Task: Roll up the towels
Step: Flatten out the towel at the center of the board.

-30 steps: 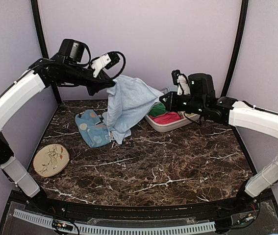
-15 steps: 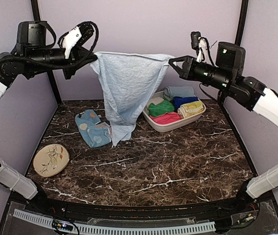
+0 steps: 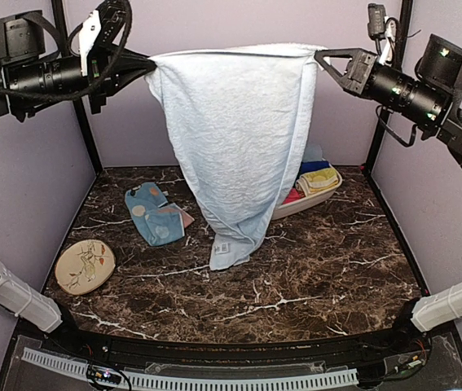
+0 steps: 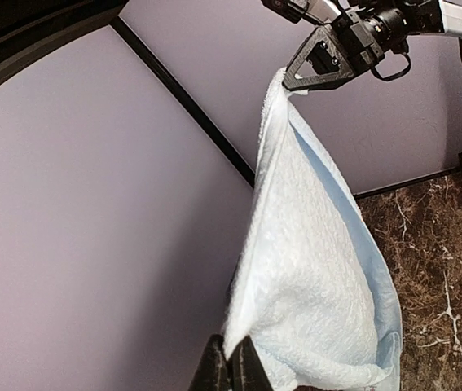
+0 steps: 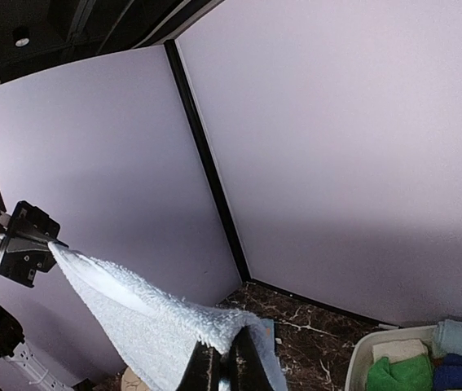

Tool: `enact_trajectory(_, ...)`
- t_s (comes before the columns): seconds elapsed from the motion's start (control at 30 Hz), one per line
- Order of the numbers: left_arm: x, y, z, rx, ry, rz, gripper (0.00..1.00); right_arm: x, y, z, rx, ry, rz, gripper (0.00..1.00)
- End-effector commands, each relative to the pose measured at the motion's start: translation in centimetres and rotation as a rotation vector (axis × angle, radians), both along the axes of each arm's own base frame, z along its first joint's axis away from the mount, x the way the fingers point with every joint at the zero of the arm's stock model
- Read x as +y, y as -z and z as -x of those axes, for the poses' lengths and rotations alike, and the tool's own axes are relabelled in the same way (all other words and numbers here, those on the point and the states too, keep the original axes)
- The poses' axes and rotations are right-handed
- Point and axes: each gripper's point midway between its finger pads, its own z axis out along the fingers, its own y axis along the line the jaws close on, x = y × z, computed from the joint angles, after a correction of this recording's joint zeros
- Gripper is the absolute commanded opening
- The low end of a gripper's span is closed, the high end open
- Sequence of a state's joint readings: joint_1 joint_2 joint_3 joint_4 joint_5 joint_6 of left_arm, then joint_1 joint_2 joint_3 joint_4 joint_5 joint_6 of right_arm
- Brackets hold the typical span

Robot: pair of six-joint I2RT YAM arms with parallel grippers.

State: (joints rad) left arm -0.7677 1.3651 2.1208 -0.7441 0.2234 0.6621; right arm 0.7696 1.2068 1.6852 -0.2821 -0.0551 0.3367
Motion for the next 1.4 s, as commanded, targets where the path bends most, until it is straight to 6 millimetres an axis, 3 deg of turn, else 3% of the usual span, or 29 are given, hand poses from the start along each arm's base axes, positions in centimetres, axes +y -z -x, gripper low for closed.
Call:
enact_trajectory(0.0,2.6,-3.6,2.5,-0.053,-0.002,0.068,0.00,-5.8,-4.6,0.4,-0.076,0.217,-0.068,0.00)
enact_trajectory(0.17,0.6,-1.9,2.8,0.063,0.085,0.051,0.00,-9.1,-6.6,0.1,-0.098,0.382,-0.030,0.00)
enact_trajectory(0.37,-2.5,-1.3,3.2,0.184,0.199,0.095,0.00,-12.5,-9.8,0.6,-0.136,0.528,-0.037,0.00)
enact_trajectory(0.47,-3.9,-1.2,3.1,0.228,0.237,0.118,0.00,-13.2,-9.9,0.7,-0.142,0.556,-0.039,0.00)
enact_trajectory(0.6,-4.3,-0.8,2.9,0.269,0.235,0.127,0.00,-11.3,-7.9,-0.9,-0.106,0.538,0.017,0.00)
enact_trajectory(0.67,-3.9,0.6,2.8,0.294,0.211,0.099,0.00,-9.6,-6.4,-2.4,-0.083,0.522,0.061,0.00)
enact_trajectory(0.77,-2.6,4.2,3.0,0.347,0.150,0.018,0.00,-5.4,-3.4,-5.2,-0.035,0.442,0.116,0.00)
enact_trajectory(0.93,2.9,11.7,3.1,0.321,-0.048,-0.182,0.00,3.7,4.3,-11.1,0.077,0.268,0.178,0.00)
enact_trajectory(1.0,5.7,15.4,2.8,0.303,-0.129,-0.288,0.00,8.1,9.0,-14.2,0.151,0.198,0.207,0.00)
enact_trajectory(1.03,7.1,17.4,2.7,0.308,-0.168,-0.351,0.00,9.5,9.4,-14.7,0.160,0.160,0.192,0.00)
enact_trajectory(1.07,8.5,19.5,2.8,0.316,-0.201,-0.423,0.00,11.7,12.2,-16.3,0.206,0.128,0.212,0.00)
enact_trajectory(1.17,12.2,27.2,4.9,0.438,-0.226,-0.635,0.00,16.6,16.8,-18.8,0.274,0.038,0.218,0.00)
enact_trajectory(1.27,14.9,33.1,7.5,0.522,-0.218,-0.757,0.00,21.2,21.0,-20.0,0.323,-0.033,0.244,0.00)
enact_trajectory(1.37,17.0,37.9,9.6,0.577,-0.217,-0.844,0.00,24.5,24.0,-20.4,0.354,-0.092,0.247,0.00)
